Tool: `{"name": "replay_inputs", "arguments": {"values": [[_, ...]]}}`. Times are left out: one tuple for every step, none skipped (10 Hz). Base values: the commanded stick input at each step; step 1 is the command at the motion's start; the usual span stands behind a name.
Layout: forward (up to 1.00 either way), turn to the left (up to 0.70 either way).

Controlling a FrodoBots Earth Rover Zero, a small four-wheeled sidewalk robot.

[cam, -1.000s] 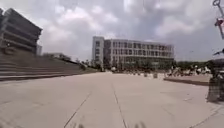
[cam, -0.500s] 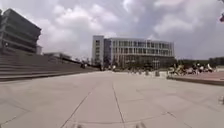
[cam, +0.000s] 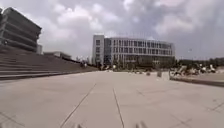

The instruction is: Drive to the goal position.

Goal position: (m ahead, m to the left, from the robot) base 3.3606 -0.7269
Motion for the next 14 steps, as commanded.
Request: {"name": "replay_inputs", "arguments": {"values": [[0.70, 0.00], [0.70, 0.00], [0.70, 0.00], [0.70, 0.00], [0.70, 0.00], [0.62, 0.00], [0.00, 0.00], [0.00, 0.00], [0.00, 0.00], [0.00, 0.00], [0.61, 0.00], [0.68, 0.00], [0.70, 0.00], [0.70, 0.00]]}}
